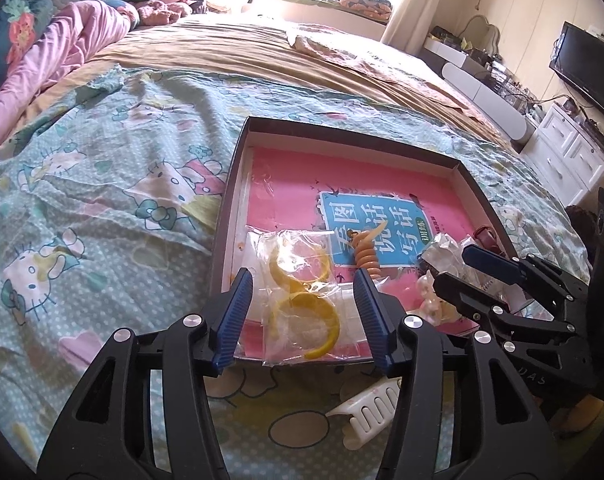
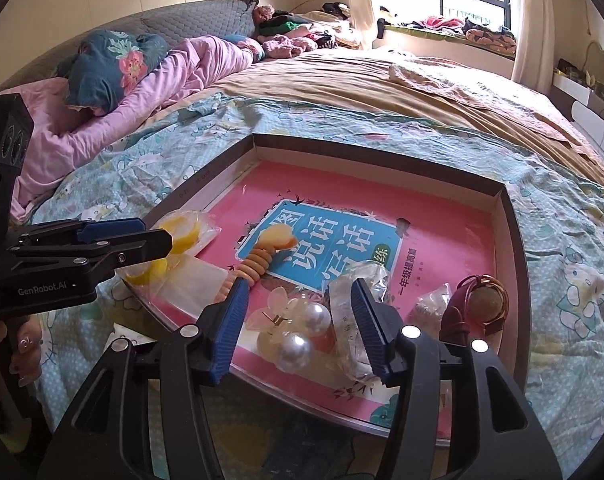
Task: Organize jewelry
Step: 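Carry the bangles and pearl clip into the tray and open both tools, then withdraw both open tools from the tray toward the comb clip and blue box, then grasp the white comb clip with the left tool while the right tool grasps the blue box, then carry the comb clip and blue box into the tray and open both tools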
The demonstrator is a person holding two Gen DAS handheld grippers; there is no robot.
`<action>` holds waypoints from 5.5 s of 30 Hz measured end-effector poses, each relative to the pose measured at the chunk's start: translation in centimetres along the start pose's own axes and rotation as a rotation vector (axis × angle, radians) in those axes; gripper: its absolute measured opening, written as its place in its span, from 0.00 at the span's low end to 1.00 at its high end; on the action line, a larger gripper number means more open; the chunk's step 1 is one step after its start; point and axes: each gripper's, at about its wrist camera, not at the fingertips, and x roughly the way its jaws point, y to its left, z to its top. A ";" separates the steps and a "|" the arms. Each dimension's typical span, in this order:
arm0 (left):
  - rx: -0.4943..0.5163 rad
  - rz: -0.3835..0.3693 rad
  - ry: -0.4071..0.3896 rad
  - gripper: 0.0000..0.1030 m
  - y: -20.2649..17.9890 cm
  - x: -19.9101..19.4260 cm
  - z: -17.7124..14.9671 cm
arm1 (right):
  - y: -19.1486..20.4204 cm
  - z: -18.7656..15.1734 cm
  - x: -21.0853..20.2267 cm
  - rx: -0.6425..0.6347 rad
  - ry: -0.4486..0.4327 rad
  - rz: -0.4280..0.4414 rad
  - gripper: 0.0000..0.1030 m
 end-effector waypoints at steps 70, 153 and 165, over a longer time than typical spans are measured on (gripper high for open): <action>0.069 0.023 0.057 0.91 -2.5 -3.9 -7.3 | -0.4 -8.4 -5.0 0.138 0.073 -0.003 0.74; 0.071 -0.039 -0.038 0.67 -4.4 -3.1 -1.0 | -1.7 -2.1 -7.4 0.046 -0.094 0.011 0.32; 0.072 -0.037 -0.001 0.67 -4.9 -0.5 -0.2 | -3.5 -1.2 -6.7 0.069 -0.109 -0.033 0.32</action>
